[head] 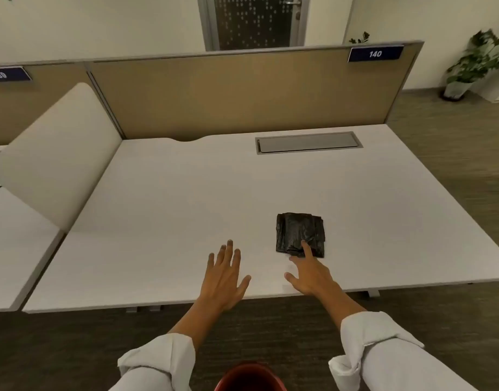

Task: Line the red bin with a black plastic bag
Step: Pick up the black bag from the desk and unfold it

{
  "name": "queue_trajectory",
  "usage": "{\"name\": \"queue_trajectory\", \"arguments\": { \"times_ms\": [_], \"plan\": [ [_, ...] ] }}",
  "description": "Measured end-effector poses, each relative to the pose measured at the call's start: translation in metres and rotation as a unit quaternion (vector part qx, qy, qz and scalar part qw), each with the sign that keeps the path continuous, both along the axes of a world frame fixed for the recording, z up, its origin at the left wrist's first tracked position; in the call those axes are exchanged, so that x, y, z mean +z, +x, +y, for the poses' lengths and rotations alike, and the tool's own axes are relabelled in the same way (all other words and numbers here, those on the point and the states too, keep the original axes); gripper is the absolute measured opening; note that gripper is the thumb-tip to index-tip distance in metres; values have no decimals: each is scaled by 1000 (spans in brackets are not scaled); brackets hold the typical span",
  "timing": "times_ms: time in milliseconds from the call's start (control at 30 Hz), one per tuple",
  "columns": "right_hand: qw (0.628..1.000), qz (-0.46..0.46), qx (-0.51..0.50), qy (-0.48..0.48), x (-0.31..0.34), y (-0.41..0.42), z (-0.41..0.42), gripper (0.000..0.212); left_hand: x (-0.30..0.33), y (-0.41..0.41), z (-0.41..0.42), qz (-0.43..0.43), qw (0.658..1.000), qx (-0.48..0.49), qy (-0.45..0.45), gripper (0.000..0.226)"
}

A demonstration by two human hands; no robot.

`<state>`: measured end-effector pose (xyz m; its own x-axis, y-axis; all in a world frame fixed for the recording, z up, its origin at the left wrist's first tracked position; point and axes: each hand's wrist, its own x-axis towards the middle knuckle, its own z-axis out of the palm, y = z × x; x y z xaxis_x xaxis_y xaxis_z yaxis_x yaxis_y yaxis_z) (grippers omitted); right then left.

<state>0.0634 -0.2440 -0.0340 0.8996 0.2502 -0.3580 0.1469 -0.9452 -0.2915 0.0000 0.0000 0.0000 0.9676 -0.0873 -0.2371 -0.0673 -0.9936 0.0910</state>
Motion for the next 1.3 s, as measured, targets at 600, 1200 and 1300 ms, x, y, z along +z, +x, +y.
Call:
{"name": "queue_trajectory", "arguments": {
  "times_ms": [600,1200,1300],
  "plan": [
    [969,-126,-99,187,9,-18,19,42,33,2,-8,-5,974,127,-187,69],
    [794,65,-306,522,94,-164,0,15,70,-130,-48,-65,897,108,-423,16],
    [799,60,-296,520,98,-175,-2,27,75,-146,-46,-38,874,156,-459,17]
  ]
}}
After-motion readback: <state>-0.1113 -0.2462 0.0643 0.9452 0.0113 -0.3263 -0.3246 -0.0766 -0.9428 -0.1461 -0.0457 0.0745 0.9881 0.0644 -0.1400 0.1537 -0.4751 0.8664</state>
